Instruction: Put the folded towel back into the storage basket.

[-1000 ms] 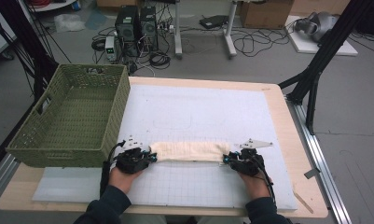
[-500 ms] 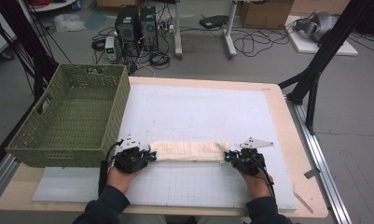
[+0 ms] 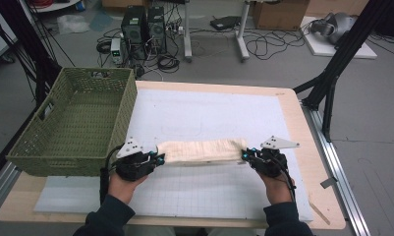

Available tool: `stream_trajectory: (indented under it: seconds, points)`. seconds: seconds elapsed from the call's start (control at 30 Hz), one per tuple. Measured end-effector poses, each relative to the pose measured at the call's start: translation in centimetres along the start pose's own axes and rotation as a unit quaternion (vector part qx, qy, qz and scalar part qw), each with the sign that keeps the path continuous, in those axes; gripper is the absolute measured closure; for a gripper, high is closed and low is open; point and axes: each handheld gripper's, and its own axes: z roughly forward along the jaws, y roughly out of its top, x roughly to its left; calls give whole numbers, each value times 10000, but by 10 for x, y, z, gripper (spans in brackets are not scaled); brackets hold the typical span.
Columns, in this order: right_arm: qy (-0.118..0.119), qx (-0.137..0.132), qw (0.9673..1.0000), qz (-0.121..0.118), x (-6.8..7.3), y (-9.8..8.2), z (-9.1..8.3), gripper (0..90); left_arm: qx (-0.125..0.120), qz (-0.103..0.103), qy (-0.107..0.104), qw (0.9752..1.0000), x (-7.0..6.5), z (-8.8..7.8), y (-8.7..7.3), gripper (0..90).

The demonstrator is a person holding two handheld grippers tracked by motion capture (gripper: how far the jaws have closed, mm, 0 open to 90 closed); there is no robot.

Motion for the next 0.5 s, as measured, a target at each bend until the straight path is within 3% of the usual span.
stream_trajectory:
  seconds: [0.3,0.5]
  points:
    - [70,-260,9993,-274,5,36,6,826,-566,231,49,9981,5,-34,25,793]
    - [243,-478,9975,-465,15,71,17,826,-750,338,230,9963,14,-60,36,795]
